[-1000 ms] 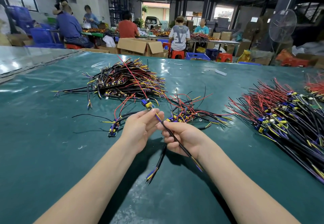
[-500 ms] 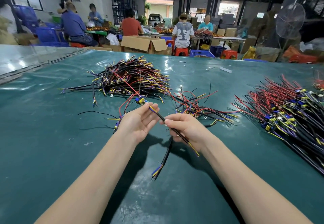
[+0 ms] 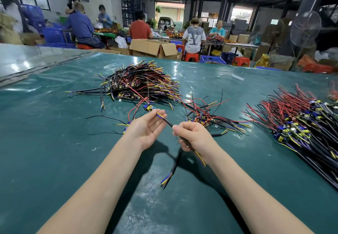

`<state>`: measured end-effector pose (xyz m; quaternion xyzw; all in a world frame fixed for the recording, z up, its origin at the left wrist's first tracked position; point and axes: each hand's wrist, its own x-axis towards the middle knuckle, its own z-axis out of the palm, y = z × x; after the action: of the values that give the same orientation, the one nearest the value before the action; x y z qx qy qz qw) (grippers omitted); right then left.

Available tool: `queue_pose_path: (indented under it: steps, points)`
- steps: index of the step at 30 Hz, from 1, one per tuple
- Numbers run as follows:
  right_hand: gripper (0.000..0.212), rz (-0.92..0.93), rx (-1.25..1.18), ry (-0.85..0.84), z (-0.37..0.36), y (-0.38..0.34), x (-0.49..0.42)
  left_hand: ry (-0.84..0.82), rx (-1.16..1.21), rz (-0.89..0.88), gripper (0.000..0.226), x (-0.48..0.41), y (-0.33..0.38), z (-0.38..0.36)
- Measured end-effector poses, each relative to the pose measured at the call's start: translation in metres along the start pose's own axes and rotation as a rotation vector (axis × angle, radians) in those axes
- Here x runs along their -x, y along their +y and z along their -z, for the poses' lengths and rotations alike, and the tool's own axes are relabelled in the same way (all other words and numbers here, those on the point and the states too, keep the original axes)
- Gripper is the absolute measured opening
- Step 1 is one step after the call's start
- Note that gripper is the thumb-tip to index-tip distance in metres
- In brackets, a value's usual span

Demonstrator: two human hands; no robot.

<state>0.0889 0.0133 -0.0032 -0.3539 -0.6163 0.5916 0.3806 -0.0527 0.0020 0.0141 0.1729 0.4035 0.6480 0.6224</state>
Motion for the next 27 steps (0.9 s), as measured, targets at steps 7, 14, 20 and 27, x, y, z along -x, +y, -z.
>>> queue_pose_path:
  steps: [7, 14, 20, 27]
  points:
    - [0.032, 0.028, 0.006, -0.05, -0.007, 0.003, 0.002, 0.037, 0.051, -0.004, 0.023, -0.004, 0.0, 0.004]
    - [0.04, -0.072, -0.035, -0.108, -0.001, 0.001, 0.005, 0.049, 0.119, -0.063, 0.025, -0.009, 0.007, 0.013]
    - [0.039, -0.042, -0.143, -0.148, 0.0, 0.0, 0.006, 0.078, 0.178, -0.098, 0.025, -0.012, 0.011, 0.017]
    - [0.036, -0.135, -0.037, -0.211, 0.002, -0.001, 0.009, 0.146, 0.215, -0.169, 0.024, -0.015, 0.017, 0.024]
